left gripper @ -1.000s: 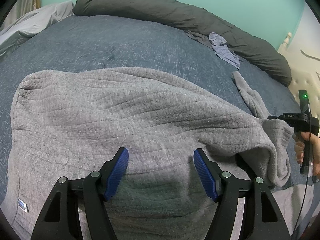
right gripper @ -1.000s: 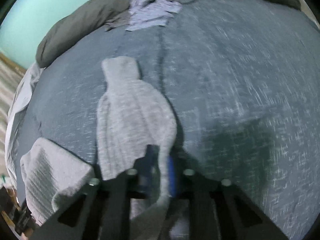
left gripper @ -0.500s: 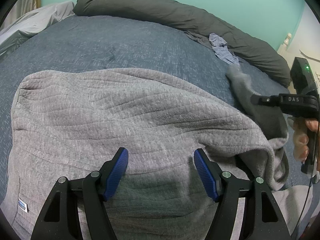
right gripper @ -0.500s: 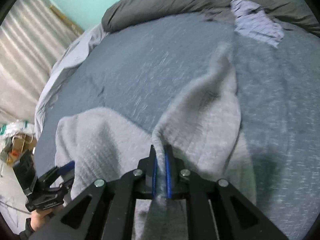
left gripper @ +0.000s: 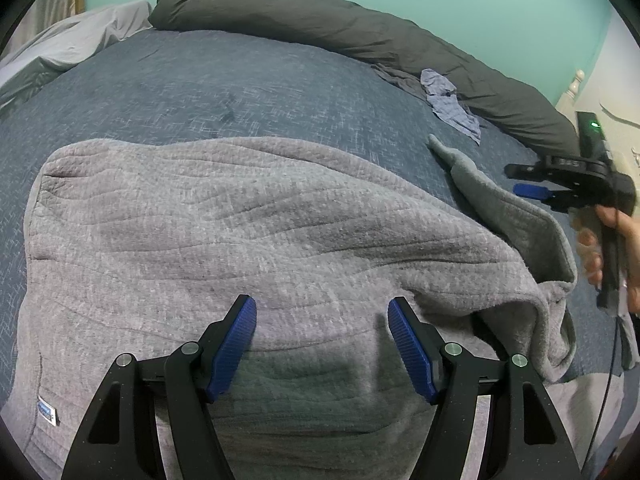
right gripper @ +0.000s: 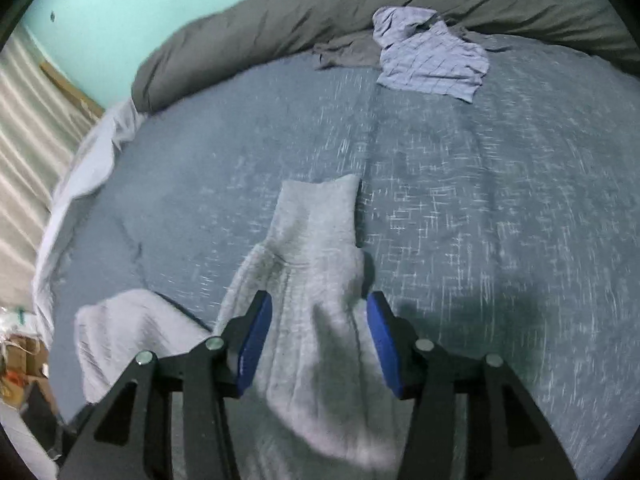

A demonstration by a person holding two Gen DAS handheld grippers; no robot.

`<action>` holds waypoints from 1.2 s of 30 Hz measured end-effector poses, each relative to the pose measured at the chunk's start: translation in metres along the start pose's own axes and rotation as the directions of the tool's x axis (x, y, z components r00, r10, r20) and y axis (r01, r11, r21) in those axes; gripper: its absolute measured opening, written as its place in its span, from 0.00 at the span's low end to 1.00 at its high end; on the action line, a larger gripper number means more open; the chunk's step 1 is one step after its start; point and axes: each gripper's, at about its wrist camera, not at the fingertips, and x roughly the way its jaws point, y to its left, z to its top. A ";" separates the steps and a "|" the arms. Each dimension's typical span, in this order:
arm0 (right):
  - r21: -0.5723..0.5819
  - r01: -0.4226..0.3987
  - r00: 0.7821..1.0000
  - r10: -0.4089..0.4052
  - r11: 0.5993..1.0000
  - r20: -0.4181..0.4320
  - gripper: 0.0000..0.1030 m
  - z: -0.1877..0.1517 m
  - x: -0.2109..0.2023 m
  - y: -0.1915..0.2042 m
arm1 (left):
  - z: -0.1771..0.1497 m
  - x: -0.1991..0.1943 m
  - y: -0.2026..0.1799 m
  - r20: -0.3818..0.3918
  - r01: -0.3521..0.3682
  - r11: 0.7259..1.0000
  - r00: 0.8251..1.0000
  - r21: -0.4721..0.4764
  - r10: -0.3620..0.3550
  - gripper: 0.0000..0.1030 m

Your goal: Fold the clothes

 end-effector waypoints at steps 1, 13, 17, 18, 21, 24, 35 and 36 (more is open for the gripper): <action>-0.013 0.012 1.000 -0.012 1.000 -0.012 0.49 0.000 0.005 0.000 | 0.000 0.000 0.000 -0.001 -0.001 1.000 1.000 0.001 0.001 0.70; -0.116 0.137 0.990 -0.138 0.984 0.002 0.07 -0.004 0.022 0.010 | -0.002 0.005 -0.001 -0.011 0.002 1.000 1.000 0.010 -0.001 0.71; -0.077 0.148 0.987 -0.143 0.986 0.074 0.06 -0.002 -0.013 -0.005 | -0.002 0.005 -0.001 -0.012 0.000 1.000 1.000 0.008 0.000 0.71; -0.066 0.156 0.984 -0.150 0.985 0.094 0.06 -0.001 -0.026 -0.012 | -0.002 0.005 -0.001 -0.012 -0.002 1.000 1.000 0.011 0.002 0.71; -0.035 0.175 0.975 -0.168 0.984 0.149 0.06 -0.003 -0.065 -0.034 | -0.002 0.005 -0.001 -0.012 -0.008 1.000 1.000 0.016 0.008 0.71; 0.000 0.213 0.958 -0.209 0.977 0.194 0.06 -0.009 -0.110 -0.066 | -0.002 0.005 -0.002 -0.013 -0.014 1.000 1.000 0.019 0.014 0.71; 0.210 0.311 0.875 -0.366 0.927 0.318 0.06 -0.063 -0.236 -0.188 | -0.003 0.007 -0.002 -0.016 -0.037 0.999 0.999 0.033 0.037 0.71; 0.227 0.317 0.869 -0.378 0.921 0.319 0.06 -0.070 -0.244 -0.199 | -0.003 0.007 -0.003 -0.016 -0.039 0.999 0.999 0.035 0.040 0.71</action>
